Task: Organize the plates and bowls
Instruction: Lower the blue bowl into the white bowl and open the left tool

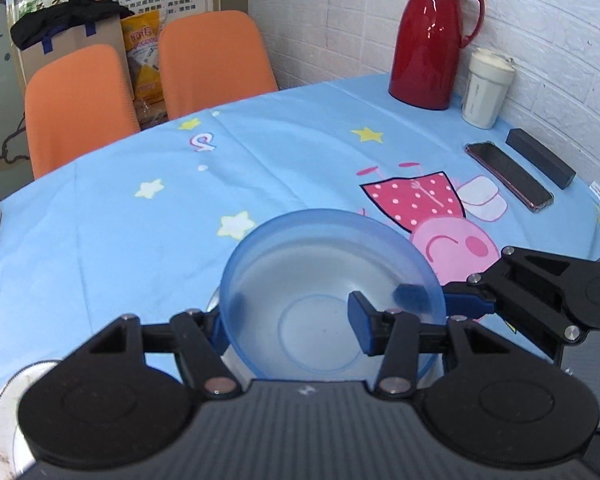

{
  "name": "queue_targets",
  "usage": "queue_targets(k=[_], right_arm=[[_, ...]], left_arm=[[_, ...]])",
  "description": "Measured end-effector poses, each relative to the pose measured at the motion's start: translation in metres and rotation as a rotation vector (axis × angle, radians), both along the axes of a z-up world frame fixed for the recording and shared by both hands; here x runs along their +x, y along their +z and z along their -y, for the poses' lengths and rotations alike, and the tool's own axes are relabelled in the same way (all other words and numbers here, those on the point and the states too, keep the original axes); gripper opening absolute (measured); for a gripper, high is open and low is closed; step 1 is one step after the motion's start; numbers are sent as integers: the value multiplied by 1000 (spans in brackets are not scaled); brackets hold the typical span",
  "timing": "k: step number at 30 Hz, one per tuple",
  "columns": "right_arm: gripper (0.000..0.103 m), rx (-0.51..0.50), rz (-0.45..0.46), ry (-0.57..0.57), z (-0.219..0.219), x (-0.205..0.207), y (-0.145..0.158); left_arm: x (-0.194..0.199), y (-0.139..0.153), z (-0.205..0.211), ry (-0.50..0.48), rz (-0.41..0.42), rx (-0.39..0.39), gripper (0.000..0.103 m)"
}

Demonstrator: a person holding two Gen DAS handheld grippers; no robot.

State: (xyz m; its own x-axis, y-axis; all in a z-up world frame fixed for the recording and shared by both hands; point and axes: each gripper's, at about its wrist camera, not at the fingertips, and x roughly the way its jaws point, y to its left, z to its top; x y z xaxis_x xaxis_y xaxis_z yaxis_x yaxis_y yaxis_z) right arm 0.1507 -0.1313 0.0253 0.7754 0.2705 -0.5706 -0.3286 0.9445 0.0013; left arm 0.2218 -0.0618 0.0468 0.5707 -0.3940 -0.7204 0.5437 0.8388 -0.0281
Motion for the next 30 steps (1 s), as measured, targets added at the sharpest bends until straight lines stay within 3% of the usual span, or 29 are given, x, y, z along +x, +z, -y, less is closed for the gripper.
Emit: queue_targets(k=[1,4,7,10,18,30], right_arm=[[103,2,-2,-6,1,1,-2],[103,5,-1,-6,4,2,-9],[103,6,6,-22,11,0,-11],[103,18,1,-54,27,-16,-13],[103,115,-18,-138,52,-42,-16],[103,81,-12,-138,34,-7,-21]], left_arm=[[0,-2,1,0,-1,6,51],[6,-7,2,12,-10,31,70],[9,-8,-1,23,-1,56,73],[10,0,-14,24,-9,31,82],[-5,22,-55,85,31,-66,82],[30,-12,-57,148,-103,-48,82]])
